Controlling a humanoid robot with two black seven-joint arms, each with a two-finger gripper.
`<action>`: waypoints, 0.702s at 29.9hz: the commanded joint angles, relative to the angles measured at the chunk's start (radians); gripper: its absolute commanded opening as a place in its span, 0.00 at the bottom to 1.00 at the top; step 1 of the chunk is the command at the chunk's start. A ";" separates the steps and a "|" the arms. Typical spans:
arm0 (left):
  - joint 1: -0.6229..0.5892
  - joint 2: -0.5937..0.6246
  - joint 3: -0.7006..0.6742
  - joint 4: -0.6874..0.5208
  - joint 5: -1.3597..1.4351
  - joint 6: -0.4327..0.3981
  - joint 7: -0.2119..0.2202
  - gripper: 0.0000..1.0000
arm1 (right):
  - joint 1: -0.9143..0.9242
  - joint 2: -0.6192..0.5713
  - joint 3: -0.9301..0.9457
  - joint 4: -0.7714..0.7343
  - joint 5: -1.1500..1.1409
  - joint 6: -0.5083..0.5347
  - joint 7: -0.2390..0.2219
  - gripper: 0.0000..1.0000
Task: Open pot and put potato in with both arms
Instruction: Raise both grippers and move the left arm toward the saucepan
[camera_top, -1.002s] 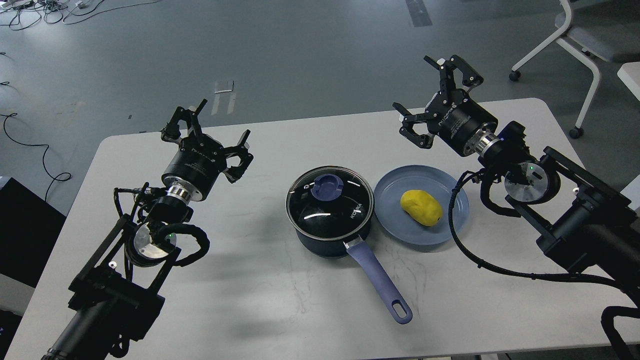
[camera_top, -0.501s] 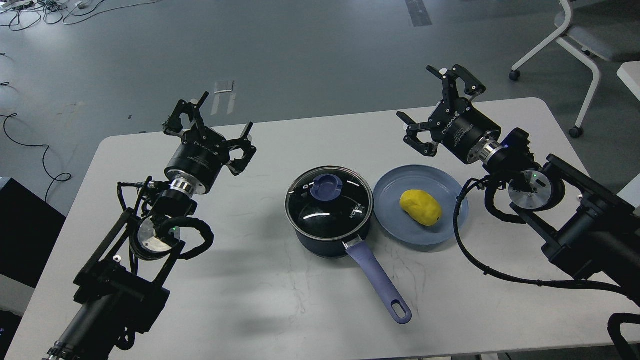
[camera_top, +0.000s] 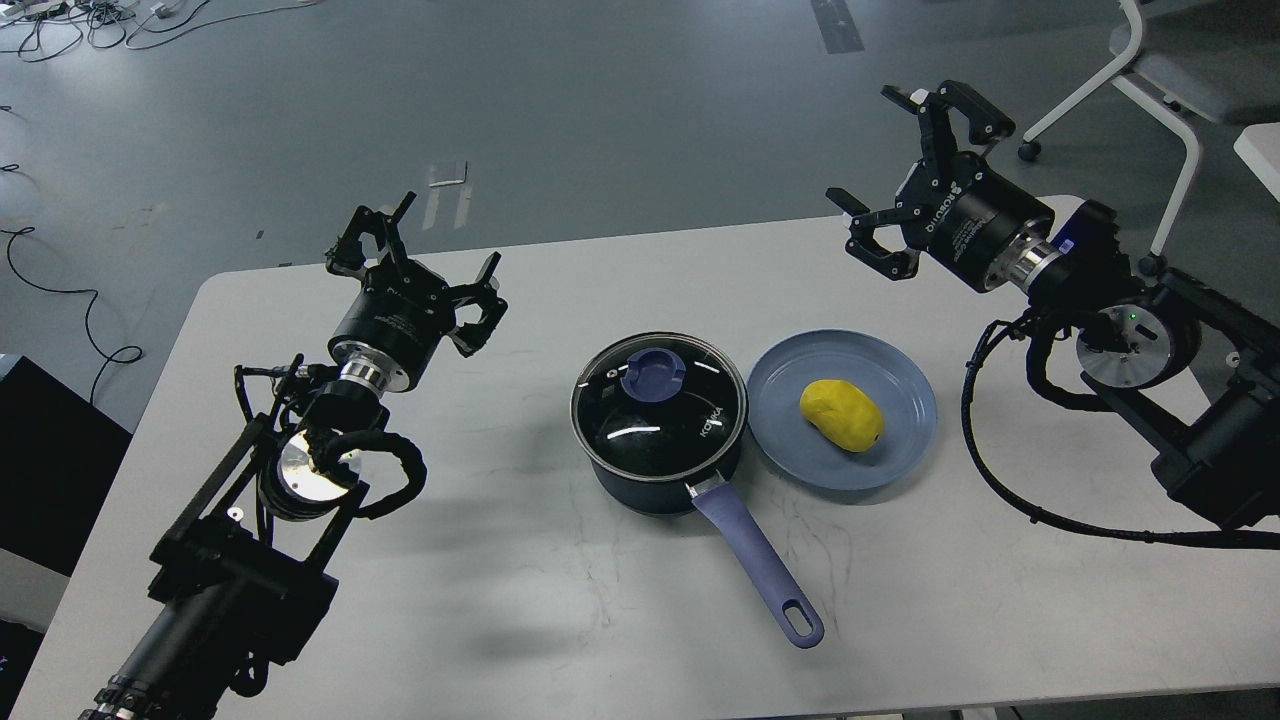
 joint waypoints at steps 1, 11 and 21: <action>-0.002 -0.009 0.002 -0.003 -0.002 0.011 -0.001 0.98 | 0.012 0.015 0.001 -0.037 -0.002 0.000 0.000 1.00; -0.036 0.002 0.000 -0.003 0.008 0.056 -0.013 0.98 | 0.037 0.061 -0.017 -0.057 -0.002 -0.001 -0.002 1.00; -0.030 0.016 0.000 -0.011 0.139 0.128 -0.145 0.98 | 0.040 0.042 -0.022 -0.058 -0.002 0.000 -0.002 1.00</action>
